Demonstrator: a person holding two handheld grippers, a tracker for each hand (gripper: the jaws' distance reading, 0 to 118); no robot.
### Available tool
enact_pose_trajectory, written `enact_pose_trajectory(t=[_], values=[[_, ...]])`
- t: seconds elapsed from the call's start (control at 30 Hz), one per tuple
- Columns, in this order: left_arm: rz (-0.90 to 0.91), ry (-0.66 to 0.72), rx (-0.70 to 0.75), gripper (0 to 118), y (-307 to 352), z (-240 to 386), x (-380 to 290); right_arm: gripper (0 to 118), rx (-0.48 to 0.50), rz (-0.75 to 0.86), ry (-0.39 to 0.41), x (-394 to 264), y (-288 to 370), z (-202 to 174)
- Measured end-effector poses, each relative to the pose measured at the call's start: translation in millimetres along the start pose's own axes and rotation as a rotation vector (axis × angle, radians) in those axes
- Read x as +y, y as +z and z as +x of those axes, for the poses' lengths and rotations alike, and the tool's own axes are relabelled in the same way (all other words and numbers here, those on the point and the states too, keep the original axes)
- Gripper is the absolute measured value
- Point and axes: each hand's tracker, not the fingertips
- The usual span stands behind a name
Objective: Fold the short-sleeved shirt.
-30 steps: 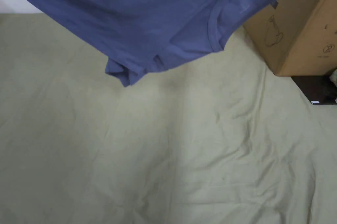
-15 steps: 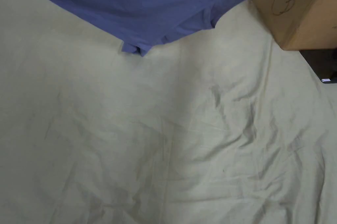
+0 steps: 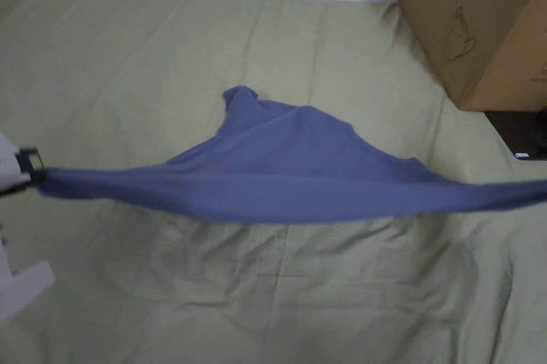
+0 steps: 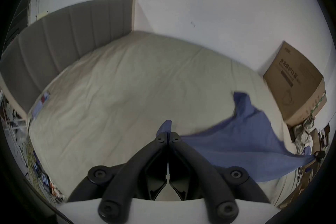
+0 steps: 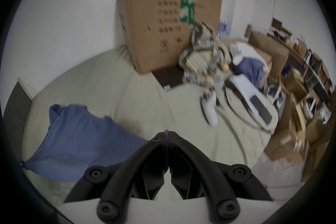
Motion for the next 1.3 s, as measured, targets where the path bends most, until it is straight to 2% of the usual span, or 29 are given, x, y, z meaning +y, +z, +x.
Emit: enact_pose_trajectory(t=[0.17, 0.37, 0.43, 0.47, 0.5, 0.53, 0.57, 0.6, 0.67, 0.8, 0.97, 1.07, 1.2, 1.23, 1.3], values=[[-0.085, 0.071, 0.017, 0, 13.1, -31.6, -69.9, 1, 0.01, -0.079, -0.068, -81.4, 16.3, 41.4], [-0.142, 0.118, 0.052, 0, 22.7, -62.8, -113.9, 1, 0.011, -0.155, -0.12, -139.9, 38.9, 79.7], [-0.156, 0.148, 0.037, 3, 25.2, -69.5, -119.3, 6, 0.022, -0.163, -0.133, -149.4, 44.6, 86.9], [-0.163, 0.163, 0.029, 23, 26.2, -70.8, -119.8, 29, 0.04, -0.169, -0.129, -151.4, 46.8, 88.2], [-0.16, 0.153, 0.05, 46, 27.8, -69.4, -118.2, 58, 0.058, -0.169, -0.119, -152.0, 48.8, 87.5], [-0.145, 0.123, 0.1, 74, 29.9, -68.1, -115.1, 87, 0.071, -0.162, -0.108, -150.4, 52.2, 85.6], [-0.113, 0.093, 0.113, 104, 33.3, -67.7, -111.0, 106, 0.06, -0.151, -0.075, -146.8, 56.6, 81.8], [-0.083, 0.078, 0.115, 117, 36.8, -68.3, -106.8, 107, 0.049, -0.129, -0.034, -141.6, 60.4, 79.4], [0.041, 0.069, 0.104, 118, 56.4, -61.8, -90.9, 107, 0.041, -0.083, 0.015, -126.8, 73.0, 71.8], [0.28, -0.037, 0.06, 118, 100.5, -22.6, -63.6, 107, 0.067, 0.114, 0.106, -94.3, 117.5, 30.0], [0.54, -0.217, -0.025, 118, 149.7, 51.5, -60.2, 110, 0.181, 0.367, 0.181, -81.2, 153.0, -23.8], [0.584, -0.254, -0.094, 118, 164.3, 83.5, -69.3, 110, 0.251, 0.461, 0.207, -88.6, 170.0, -64.7], [0.607, -0.276, -0.163, 118, 171.4, 107.8, -85.4, 110, 0.347, 0.509, 0.211, -106.7, 178.8, -103.7], [0.62, -0.291, -0.174, 115, 173.0, 112.9, -90.2, 109, 0.357, 0.512, 0.206, -112.6, 178.9, -111.8], [0.637, -0.333, -0.188, 99, 172.6, 119.2, -99.1, 105, 0.377, 0.521, 0.206, -121.9, 178.8, -125.1]])
